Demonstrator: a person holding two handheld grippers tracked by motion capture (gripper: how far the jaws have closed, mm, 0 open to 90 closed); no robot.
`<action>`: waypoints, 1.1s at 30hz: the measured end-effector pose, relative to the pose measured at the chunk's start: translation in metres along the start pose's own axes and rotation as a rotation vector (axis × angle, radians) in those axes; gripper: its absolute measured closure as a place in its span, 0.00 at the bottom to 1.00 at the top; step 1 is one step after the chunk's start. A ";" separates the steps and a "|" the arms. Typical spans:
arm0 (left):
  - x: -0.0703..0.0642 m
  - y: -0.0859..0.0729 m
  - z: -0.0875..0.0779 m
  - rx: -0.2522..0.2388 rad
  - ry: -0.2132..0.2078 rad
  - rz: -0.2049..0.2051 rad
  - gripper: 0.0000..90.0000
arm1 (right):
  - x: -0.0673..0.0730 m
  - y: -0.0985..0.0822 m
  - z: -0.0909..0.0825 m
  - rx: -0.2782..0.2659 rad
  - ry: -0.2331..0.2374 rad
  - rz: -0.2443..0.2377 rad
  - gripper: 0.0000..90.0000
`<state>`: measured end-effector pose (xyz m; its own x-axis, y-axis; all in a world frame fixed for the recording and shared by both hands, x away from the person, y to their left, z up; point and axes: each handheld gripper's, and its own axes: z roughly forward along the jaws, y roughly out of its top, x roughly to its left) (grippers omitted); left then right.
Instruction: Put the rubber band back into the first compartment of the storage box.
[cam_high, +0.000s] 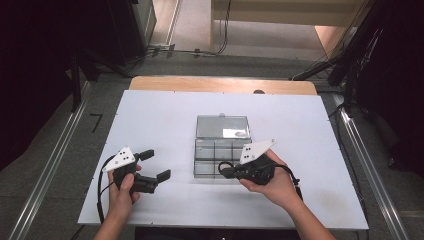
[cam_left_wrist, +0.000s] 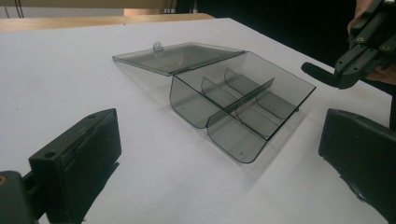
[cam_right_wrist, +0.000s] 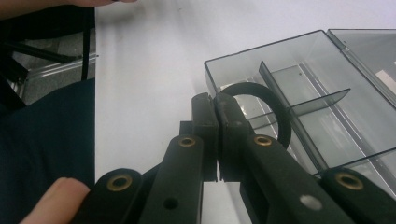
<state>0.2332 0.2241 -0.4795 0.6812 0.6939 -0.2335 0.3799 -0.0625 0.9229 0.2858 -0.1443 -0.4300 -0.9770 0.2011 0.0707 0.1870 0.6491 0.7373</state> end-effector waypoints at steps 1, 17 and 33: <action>0.000 0.000 0.000 -0.001 0.000 0.001 0.00 | 0.000 0.001 0.000 -0.001 -0.002 0.000 0.95; 0.000 0.000 -0.002 -0.006 0.004 0.001 0.00 | -0.006 0.011 0.003 -0.005 -0.003 0.001 0.95; 0.001 0.001 -0.003 -0.009 0.004 0.003 0.00 | -0.011 0.020 0.008 -0.011 0.003 0.015 0.95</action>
<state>0.2323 0.2267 -0.4780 0.6796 0.6968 -0.2292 0.3718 -0.0580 0.9265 0.3011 -0.1276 -0.4209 -0.9744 0.2087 0.0836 0.2005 0.6383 0.7432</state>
